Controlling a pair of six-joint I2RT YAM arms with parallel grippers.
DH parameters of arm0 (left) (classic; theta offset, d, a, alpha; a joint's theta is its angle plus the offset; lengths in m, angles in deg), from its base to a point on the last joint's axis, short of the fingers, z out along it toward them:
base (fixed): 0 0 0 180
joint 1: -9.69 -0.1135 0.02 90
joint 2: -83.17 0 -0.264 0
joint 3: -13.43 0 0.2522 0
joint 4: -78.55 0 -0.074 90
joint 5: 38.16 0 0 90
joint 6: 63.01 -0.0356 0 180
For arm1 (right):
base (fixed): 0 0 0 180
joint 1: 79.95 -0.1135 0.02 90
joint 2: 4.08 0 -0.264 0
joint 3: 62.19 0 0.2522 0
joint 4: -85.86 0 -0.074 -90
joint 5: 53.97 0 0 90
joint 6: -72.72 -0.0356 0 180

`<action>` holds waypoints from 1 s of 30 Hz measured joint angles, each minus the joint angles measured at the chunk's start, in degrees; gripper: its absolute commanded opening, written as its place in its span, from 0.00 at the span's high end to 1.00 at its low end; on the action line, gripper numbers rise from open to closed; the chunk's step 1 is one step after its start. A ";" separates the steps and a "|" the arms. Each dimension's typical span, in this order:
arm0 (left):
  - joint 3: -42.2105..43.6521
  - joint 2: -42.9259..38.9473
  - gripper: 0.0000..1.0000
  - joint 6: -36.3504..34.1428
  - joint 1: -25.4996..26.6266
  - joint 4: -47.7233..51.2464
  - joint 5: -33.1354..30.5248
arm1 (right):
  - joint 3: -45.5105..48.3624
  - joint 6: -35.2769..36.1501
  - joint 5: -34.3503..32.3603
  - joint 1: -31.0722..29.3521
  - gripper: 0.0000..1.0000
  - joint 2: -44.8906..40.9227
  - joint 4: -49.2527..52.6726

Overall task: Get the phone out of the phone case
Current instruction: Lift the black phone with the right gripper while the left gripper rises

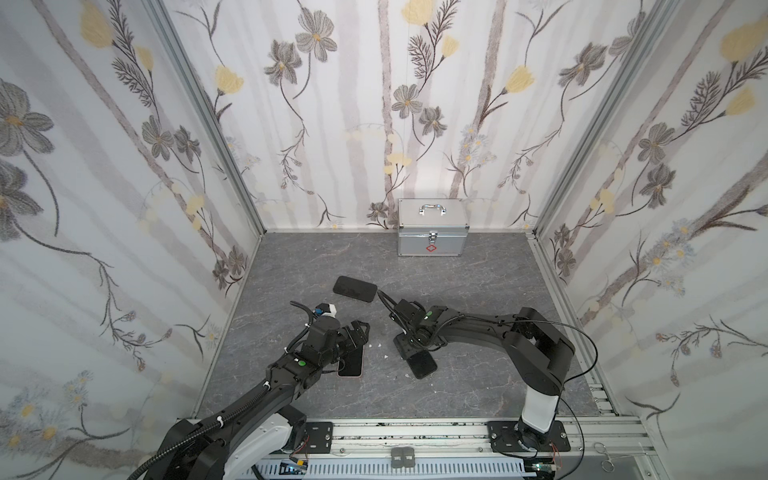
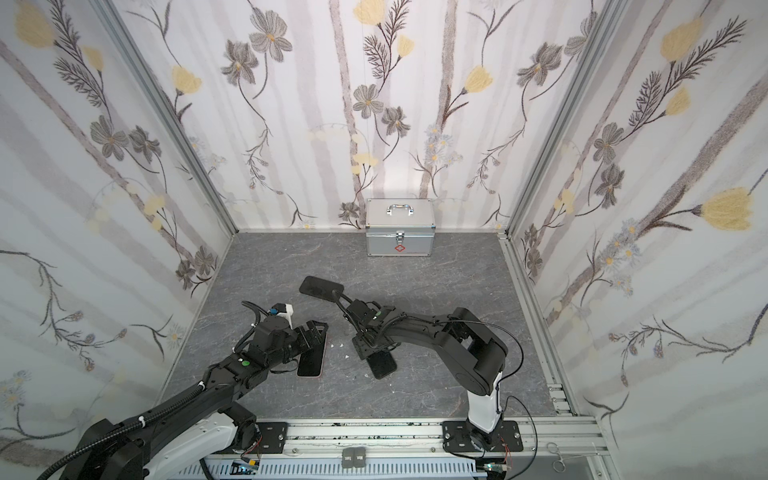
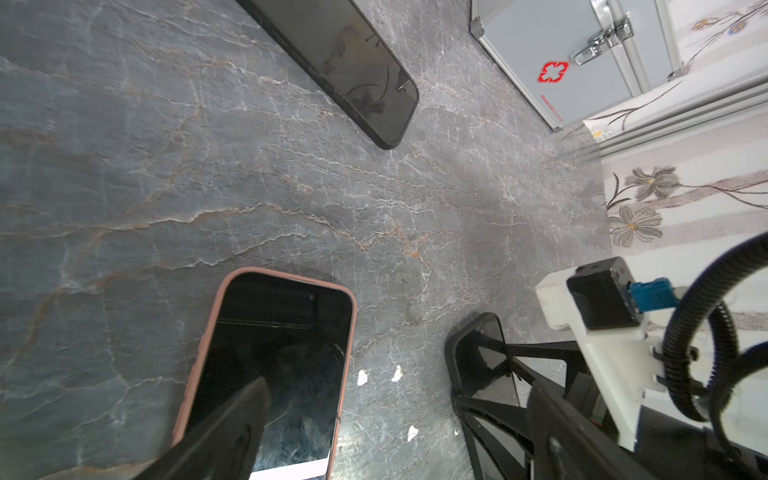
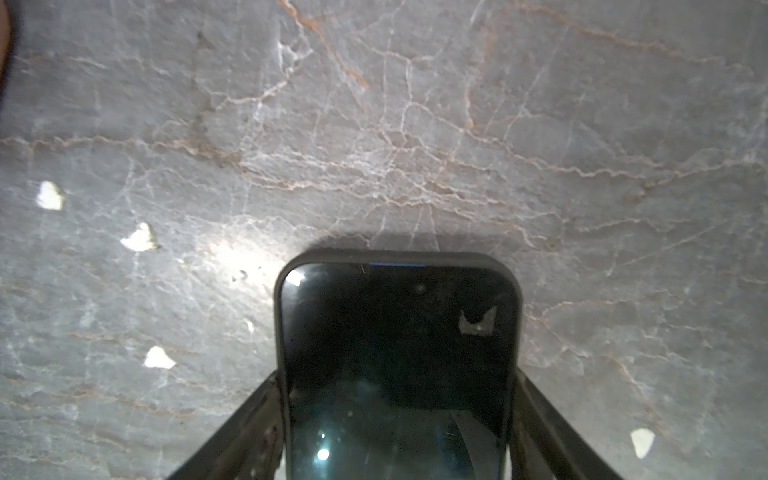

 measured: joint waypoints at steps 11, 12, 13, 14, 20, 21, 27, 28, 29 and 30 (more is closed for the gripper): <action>-3.74 6.27 0.00 -3.34 4.92 -4.31 2.12 | 7.41 -6.51 3.39 5.97 0.38 -7.43 -3.08; -3.41 7.13 0.00 -3.34 5.49 -5.95 3.39 | 8.61 -7.32 5.44 7.08 0.38 -8.26 -4.33; -2.97 7.82 0.00 -3.34 6.05 -7.56 4.52 | 9.75 -8.11 6.54 8.11 0.38 -9.05 -5.46; -2.54 8.63 0.00 -3.32 6.78 -9.35 5.11 | 11.34 -9.01 7.30 9.22 0.39 -10.14 -6.88; -3.67 14.51 0.00 -3.54 12.96 -15.67 9.18 | 20.41 -15.82 15.65 14.84 0.42 -16.06 -16.68; -4.24 15.56 0.01 -4.00 13.77 -16.55 9.77 | 21.92 -17.11 17.18 15.85 0.43 -16.83 -18.88; -7.56 23.30 0.04 -4.66 17.20 -19.96 11.45 | 29.14 -23.50 25.86 21.07 0.43 -19.43 -30.77; -8.15 24.50 0.05 -4.68 17.77 -20.41 11.69 | 29.57 -24.13 26.53 21.38 0.43 -19.54 -31.71; -8.87 25.86 0.05 -4.70 18.38 -20.85 11.93 | 29.99 -24.79 27.06 21.64 0.43 -19.63 -32.59; -9.70 27.26 0.06 -4.87 19.02 -21.27 12.07 | 30.34 -25.42 27.52 21.94 0.43 -19.69 -33.38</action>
